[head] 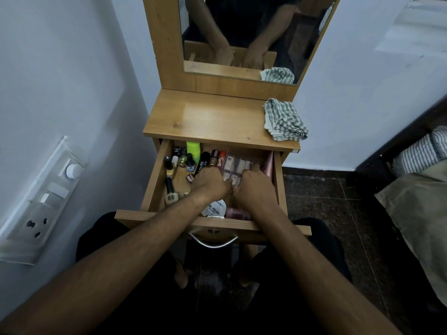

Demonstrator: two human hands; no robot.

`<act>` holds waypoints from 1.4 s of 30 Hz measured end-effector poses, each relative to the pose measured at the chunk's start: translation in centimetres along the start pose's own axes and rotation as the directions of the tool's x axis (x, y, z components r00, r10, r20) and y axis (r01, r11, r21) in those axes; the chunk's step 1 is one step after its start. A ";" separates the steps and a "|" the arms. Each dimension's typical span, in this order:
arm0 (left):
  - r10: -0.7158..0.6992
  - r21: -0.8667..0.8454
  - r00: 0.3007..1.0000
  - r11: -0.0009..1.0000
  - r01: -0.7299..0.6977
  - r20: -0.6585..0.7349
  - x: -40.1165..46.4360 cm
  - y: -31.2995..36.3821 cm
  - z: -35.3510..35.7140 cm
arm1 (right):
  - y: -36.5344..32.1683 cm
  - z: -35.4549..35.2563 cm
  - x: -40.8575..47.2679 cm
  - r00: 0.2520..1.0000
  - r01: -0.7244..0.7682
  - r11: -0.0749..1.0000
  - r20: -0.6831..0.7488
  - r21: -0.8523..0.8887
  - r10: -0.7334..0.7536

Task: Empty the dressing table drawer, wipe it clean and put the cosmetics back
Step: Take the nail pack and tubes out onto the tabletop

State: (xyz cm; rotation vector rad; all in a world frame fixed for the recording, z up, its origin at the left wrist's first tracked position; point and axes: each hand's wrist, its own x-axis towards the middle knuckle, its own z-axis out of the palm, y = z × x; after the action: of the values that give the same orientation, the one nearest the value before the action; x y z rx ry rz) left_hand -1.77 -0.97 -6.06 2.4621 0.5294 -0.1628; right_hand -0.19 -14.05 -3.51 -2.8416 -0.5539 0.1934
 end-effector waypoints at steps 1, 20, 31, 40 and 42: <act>-0.027 -0.065 0.999 0.997 0.029 0.030 0.1 -0.1 -0.2 | 0.0 0.0 0.0 1.000 0.000 1.000 0.000 -0.002 0.000; -0.212 -0.610 0.965 0.748 0.260 0.152 0.2 0.5 -0.8 | 0.4 -0.2 0.0 0.997 -0.004 0.993 -0.077 0.116 0.013; -0.213 -0.705 0.950 0.637 0.311 0.228 -0.1 -0.6 -2.4 | 0.8 -0.4 0.0 0.994 0.000 0.989 -0.110 0.147 0.017; -0.286 -0.677 0.927 0.635 0.372 0.242 -1.0 -2.2 -3.5 | 1.6 -1.5 0.1 0.988 -0.149 0.727 0.120 0.670 0.093; -0.273 -0.698 0.931 0.618 0.362 0.242 -1.0 -2.2 -3.4 | 1.8 -1.4 0.1 0.983 -0.185 0.627 0.146 0.757 0.113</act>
State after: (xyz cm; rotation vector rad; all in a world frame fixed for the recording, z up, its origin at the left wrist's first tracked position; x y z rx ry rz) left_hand -3.60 2.37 -4.27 1.5348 0.7997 -0.1845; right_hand 0.84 -15.94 -2.61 -2.0208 -0.1629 0.4607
